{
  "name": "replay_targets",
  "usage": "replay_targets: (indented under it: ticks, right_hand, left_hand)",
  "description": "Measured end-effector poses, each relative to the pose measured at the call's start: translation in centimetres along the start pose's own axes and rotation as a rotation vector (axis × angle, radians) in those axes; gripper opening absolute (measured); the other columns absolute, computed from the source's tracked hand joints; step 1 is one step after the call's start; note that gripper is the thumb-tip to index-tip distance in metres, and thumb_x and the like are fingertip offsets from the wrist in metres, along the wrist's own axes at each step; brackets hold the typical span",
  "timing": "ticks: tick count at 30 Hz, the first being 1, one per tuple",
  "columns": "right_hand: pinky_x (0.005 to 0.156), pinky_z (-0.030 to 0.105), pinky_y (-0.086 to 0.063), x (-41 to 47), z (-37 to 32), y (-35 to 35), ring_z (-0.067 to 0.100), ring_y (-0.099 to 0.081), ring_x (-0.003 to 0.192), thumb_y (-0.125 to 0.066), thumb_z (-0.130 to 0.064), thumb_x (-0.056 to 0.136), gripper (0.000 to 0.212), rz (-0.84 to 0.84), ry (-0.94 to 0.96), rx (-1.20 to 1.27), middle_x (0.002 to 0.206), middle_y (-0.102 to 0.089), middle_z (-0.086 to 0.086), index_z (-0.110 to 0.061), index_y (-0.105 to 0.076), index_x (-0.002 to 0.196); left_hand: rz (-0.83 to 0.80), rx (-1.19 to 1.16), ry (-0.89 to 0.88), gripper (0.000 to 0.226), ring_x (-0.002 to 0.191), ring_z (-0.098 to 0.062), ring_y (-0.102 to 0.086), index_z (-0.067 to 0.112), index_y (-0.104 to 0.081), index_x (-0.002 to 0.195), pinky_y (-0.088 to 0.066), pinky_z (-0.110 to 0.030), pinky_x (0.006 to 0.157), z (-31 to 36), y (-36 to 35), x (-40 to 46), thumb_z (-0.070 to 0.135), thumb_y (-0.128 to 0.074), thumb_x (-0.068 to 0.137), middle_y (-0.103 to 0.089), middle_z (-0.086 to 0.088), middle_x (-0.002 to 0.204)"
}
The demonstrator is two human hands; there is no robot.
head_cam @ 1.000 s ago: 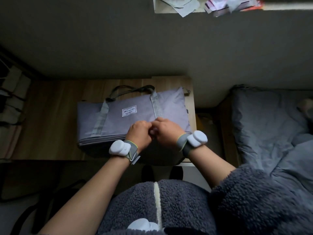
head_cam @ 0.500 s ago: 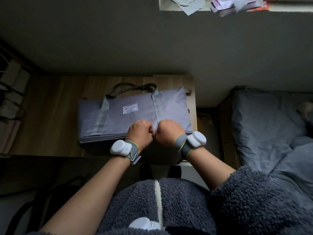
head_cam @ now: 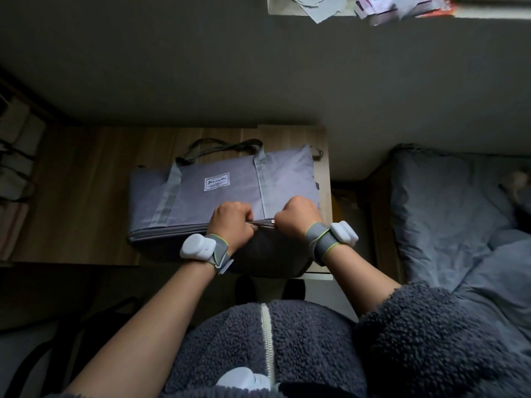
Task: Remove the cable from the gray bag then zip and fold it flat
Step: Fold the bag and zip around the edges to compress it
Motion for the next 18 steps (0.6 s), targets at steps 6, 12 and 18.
replay_targets:
  ticks: [6,12,18]
  right_hand:
    - [0.062,0.027,-0.041,1.2,5.5,1.7,0.040,-0.061,0.078,-0.051,-0.020,0.067,0.015,-0.005,-0.117,-0.007,0.084,-0.066,0.018,-0.006,-0.054,0.064]
    - [0.054,0.026,-0.049,1.5,9.2,1.0,0.029,-0.070,0.064,-0.063,-0.029,0.073,0.027,-0.094,-0.268,0.113,0.070,-0.071,0.011,-0.004,-0.061,0.062]
    - [0.068,0.029,-0.051,1.3,9.6,1.2,0.035,-0.066,0.082,-0.057,-0.027,0.073,0.025,-0.025,-0.203,0.168,0.082,-0.070,0.013,-0.006,-0.070,0.078]
  left_hand:
    - [0.006,-0.011,0.050,0.016,0.081,-0.030,-0.065,0.018,-0.069,0.072,-0.045,-0.029,0.066,-1.6,0.2,0.0,0.026,-0.080,0.064,-0.072,-0.006,0.078]
    - [0.012,0.002,0.037,0.016,0.079,-0.031,-0.064,0.017,-0.066,0.069,-0.043,-0.027,0.064,-1.4,-0.2,0.2,0.024,-0.080,0.065,-0.071,-0.006,0.076]
    - [-0.098,0.154,0.058,0.011,0.087,-0.033,-0.064,0.017,-0.062,0.072,-0.048,-0.031,0.072,-0.6,0.0,0.5,0.019,-0.072,0.070,-0.070,-0.010,0.084]
Point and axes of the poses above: each hand's wrist, its own x-axis towards the middle knuckle, its own y-axis out of the back of the hand, z = x × y, the point moved 8 cm from there along x, towards the middle knuckle
